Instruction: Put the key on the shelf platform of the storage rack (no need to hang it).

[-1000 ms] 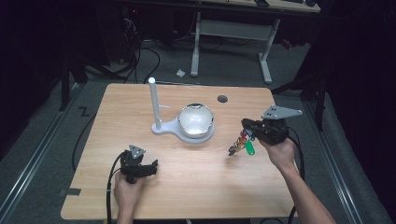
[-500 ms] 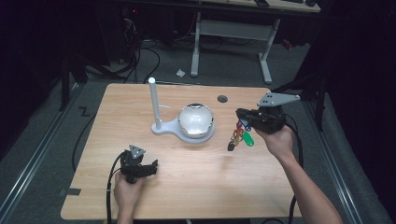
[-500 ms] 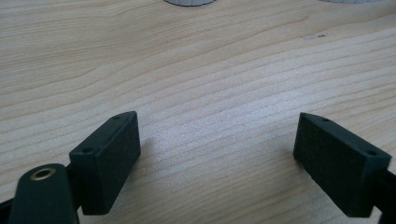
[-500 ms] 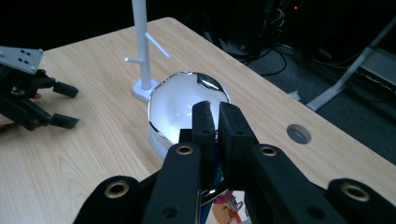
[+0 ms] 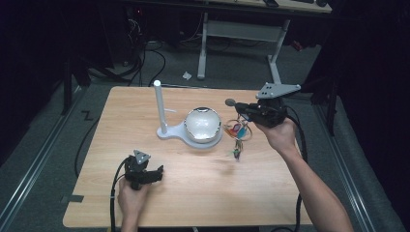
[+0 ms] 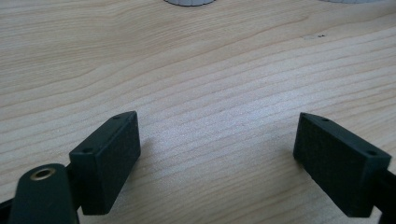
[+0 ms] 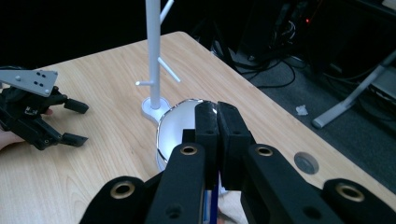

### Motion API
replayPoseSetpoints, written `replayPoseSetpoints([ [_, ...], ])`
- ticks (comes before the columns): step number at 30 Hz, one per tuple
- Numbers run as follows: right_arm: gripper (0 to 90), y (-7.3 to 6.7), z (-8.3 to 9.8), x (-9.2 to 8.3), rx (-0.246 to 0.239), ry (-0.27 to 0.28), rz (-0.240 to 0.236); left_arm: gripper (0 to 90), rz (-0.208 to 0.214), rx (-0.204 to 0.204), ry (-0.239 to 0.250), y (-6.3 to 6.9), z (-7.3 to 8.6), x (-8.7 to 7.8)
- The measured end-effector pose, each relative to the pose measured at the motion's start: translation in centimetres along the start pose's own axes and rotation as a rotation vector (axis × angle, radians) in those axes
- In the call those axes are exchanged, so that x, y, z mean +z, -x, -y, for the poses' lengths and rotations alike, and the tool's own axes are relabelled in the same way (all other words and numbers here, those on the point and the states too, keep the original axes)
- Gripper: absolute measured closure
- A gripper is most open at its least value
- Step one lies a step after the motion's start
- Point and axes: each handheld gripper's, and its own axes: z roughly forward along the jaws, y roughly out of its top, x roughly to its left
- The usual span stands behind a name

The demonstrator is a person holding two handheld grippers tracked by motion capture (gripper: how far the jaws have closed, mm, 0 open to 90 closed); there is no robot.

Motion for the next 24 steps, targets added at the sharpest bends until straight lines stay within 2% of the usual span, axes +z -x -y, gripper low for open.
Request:
replayPoseSetpoints([
  [18, 88.7, 0.4, -5.2, 1.2, -0.014, 0.059, -0.020, 15.1, -0.002, -0.008, -0.001, 0.0, 0.0, 0.0],
  [20, 88.6, 0.3, -5.6, 1.3, -0.018, 0.062, -0.021, 15.1, -0.002, 0.002, 0.005, 0.0, 0.0, 0.0],
  [22, 88.6, 0.2, -6.1, 1.5, -0.021, 0.066, -0.026, 15.1, -0.007, -0.019, 0.003, 0.1, 0.0, 0.0],
  [23, 88.6, 0.1, -6.2, 1.6, -0.023, 0.066, -0.028, 15.1, -0.003, 0.000, 0.004, 0.0, 0.0, 0.0],
  [24, 88.6, 0.0, -6.4, 1.8, -0.026, 0.065, -0.029, 15.1, 0.000, -0.001, 0.002, 0.0, 0.0, 0.0],
])
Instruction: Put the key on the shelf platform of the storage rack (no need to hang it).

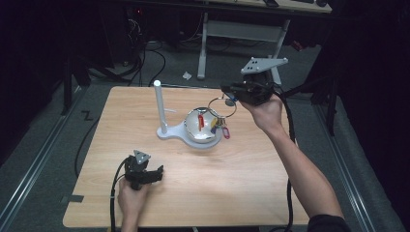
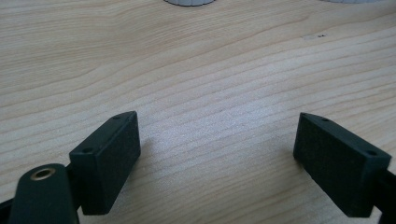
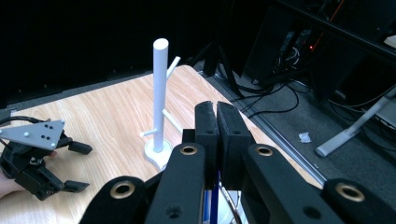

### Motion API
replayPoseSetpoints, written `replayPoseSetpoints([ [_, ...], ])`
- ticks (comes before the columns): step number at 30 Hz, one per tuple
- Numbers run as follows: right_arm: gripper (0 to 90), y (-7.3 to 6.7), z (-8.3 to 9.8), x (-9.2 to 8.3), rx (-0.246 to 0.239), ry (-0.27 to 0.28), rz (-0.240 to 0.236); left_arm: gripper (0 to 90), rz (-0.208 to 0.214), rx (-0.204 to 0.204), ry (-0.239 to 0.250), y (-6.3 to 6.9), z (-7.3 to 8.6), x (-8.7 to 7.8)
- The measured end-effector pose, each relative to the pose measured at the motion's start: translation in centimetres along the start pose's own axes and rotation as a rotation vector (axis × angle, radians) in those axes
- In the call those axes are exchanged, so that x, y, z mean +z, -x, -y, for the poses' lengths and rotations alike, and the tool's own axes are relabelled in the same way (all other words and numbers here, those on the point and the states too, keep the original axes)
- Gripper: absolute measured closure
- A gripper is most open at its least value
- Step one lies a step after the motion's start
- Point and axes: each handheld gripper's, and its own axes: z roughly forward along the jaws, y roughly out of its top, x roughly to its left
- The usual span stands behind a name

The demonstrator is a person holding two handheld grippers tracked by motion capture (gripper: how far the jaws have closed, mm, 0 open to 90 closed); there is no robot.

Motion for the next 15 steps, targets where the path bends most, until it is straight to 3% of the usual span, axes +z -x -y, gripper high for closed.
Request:
replayPoseSetpoints([
  [15, 88.5, 0.4, -1.1, 3.5, 0.023, -0.039, -0.019, 15.1, 0.000, 0.004, -0.003, 0.0, 0.0, 0.0],
])
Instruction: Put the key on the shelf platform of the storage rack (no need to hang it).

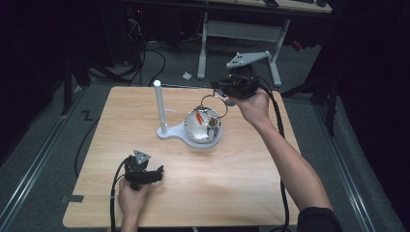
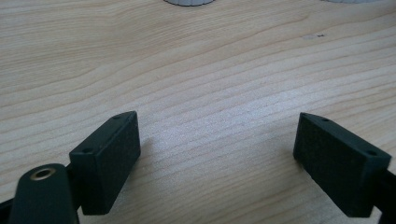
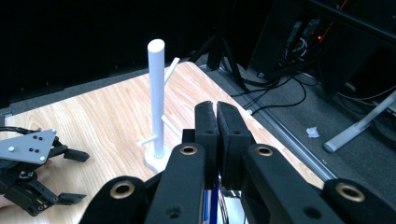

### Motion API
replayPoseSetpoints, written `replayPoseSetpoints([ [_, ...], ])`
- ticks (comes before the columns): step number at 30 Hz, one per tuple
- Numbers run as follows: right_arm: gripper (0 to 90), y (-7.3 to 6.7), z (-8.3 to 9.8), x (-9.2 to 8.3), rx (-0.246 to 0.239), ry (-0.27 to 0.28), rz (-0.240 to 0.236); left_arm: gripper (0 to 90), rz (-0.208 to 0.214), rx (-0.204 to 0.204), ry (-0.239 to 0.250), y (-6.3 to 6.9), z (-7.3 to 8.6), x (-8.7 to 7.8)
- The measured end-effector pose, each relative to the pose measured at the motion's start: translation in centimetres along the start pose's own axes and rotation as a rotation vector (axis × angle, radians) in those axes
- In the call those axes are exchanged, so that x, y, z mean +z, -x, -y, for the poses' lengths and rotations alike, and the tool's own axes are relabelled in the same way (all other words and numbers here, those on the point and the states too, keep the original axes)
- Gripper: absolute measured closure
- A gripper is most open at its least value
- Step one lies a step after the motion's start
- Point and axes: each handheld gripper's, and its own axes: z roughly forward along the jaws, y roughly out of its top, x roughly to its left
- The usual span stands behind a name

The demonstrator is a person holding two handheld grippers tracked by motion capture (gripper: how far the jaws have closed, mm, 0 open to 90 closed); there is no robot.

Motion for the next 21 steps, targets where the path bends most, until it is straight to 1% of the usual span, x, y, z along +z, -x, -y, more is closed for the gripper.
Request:
replayPoseSetpoints([
  [5, 88.5, -0.1, 0.0, 0.6, -0.002, -0.007, -0.004, 15.1, 0.001, -0.002, -0.002, 0.0, 0.0, 0.0],
  [6, 88.5, -0.1, 0.1, 0.7, 0.001, -0.008, -0.008, 15.1, 0.003, 0.005, 0.001, 0.0, 0.0, 0.0],
  [10, 88.4, 0.2, 0.6, 1.3, 0.021, -0.011, -0.015, 15.1, 0.000, 0.002, 0.000, 0.0, 0.0, 0.0],
  [11, 88.5, 0.3, 0.8, 1.6, 0.032, -0.013, -0.018, 15.1, 0.000, 0.003, 0.000, 0.0, 0.0, 0.0],
  [13, 88.5, 0.4, 1.1, 2.0, 0.043, -0.023, -0.021, 15.1, 0.005, 0.016, 0.000, -0.1, 0.0, 0.0],
  [14, 88.5, 0.5, 1.3, 2.3, 0.043, -0.031, -0.023, 15.1, -0.001, -0.001, 0.000, 0.0, 0.0, 0.0],
  [15, 88.5, 0.5, 1.4, 2.5, 0.044, -0.036, -0.024, 15.1, -0.004, -0.009, 0.000, 0.1, 0.0, 0.0],
  [17, 88.4, 0.5, 1.7, 2.9, 0.047, -0.044, -0.028, 15.1, 0.003, 0.009, 0.000, -0.1, 0.0, 0.0],
  [19, 88.5, 0.4, 1.9, 3.3, 0.052, -0.054, -0.029, 15.1, 0.001, 0.005, 0.000, 0.0, 0.0, 0.0],
  [21, 88.5, 0.5, 1.8, 3.5, 0.051, -0.050, -0.030, 15.1, 0.000, 0.001, 0.000, 0.0, 0.0, 0.0],
])
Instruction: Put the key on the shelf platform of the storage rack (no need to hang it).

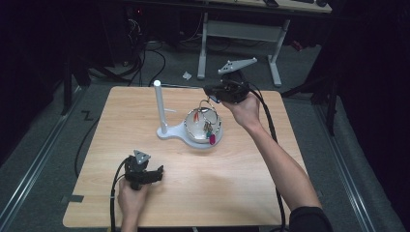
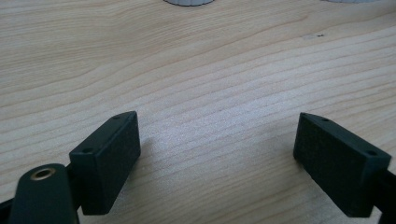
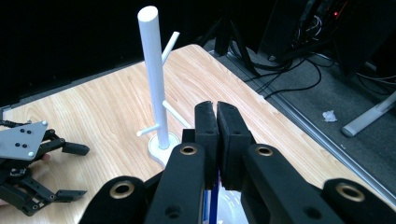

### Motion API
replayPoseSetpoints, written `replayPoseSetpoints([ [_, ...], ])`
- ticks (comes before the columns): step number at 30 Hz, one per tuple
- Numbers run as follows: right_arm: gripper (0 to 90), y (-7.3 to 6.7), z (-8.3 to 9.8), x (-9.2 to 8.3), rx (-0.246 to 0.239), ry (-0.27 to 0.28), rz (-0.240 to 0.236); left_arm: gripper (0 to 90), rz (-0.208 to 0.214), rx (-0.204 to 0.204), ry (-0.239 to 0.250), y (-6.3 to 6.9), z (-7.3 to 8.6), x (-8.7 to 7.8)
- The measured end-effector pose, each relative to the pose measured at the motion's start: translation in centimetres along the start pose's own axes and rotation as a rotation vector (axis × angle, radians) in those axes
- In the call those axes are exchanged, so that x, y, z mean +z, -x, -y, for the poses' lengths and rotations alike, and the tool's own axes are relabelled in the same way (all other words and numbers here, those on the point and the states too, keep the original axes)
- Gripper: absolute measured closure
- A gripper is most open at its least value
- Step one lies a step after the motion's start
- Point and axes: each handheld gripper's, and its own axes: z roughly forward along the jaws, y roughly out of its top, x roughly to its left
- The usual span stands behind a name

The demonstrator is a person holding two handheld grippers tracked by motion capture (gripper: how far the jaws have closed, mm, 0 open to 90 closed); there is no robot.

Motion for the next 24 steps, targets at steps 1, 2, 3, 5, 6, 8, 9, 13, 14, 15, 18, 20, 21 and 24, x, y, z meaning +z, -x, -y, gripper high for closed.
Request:
replayPoseSetpoints([
  [1, 88.5, 0.0, 0.0, 0.0, 0.002, 0.001, 0.000, 15.1, 0.000, 0.000, 0.000, 0.0, 0.0, 0.0],
  [2, 88.5, -0.1, -0.1, 0.1, 0.000, 0.005, 0.001, 15.1, 0.000, -0.001, 0.000, 0.0, 0.0, 0.0],
  [3, 88.5, -0.1, -0.2, 0.1, -0.001, 0.007, 0.002, 15.1, 0.000, -0.001, 0.000, 0.0, 0.0, 0.0],
  [5, 88.5, -0.1, -0.4, -0.1, -0.002, 0.013, 0.007, 15.1, 0.002, 0.005, 0.000, 0.0, 0.0, 0.0],
  [6, 88.5, 0.0, -0.5, -0.2, -0.001, 0.020, 0.009, 15.1, 0.001, 0.003, -0.001, 0.0, 0.0, 0.0],
  [8, 88.5, 0.1, -0.8, -0.5, 0.005, 0.030, 0.014, 15.1, -0.003, -0.007, -0.001, 0.0, 0.0, 0.0],
  [9, 88.5, 0.2, -1.0, -0.7, 0.002, 0.036, 0.018, 15.1, -0.004, -0.012, -0.001, 0.1, 0.0, 0.0],
  [13, 88.5, 0.3, -1.8, -1.4, -0.003, 0.051, 0.032, 15.1, -0.001, -0.004, -0.001, 0.0, 0.0, 0.0],
  [14, 88.5, 0.3, -1.9, -1.5, -0.004, 0.055, 0.031, 15.1, 0.001, -0.001, -0.001, 0.0, 0.0, 0.0],
  [15, 88.5, 0.3, -2.0, -1.5, -0.007, 0.054, 0.033, 15.1, 0.001, 0.001, 0.000, 0.0, 0.0, 0.0],
  [18, 88.5, 0.4, -1.9, -1.5, -0.006, 0.050, 0.036, 15.1, 0.000, -0.002, -0.001, 0.0, 0.0, 0.0],
  [20, 88.5, 0.4, -1.8, -1.4, -0.003, 0.049, 0.032, 15.1, -0.008, -0.023, 0.000, 0.1, 0.1, 0.0],
  [21, 88.5, 0.4, -1.7, -1.3, -0.003, 0.046, 0.030, 15.1, -0.008, -0.023, 0.000, 0.1, 0.1, 0.0],
  [24, 88.4, 0.3, -1.2, -1.0, -0.008, 0.023, 0.025, 15.1, 0.000, 0.000, 0.000, 0.0, 0.0, 0.0],
])
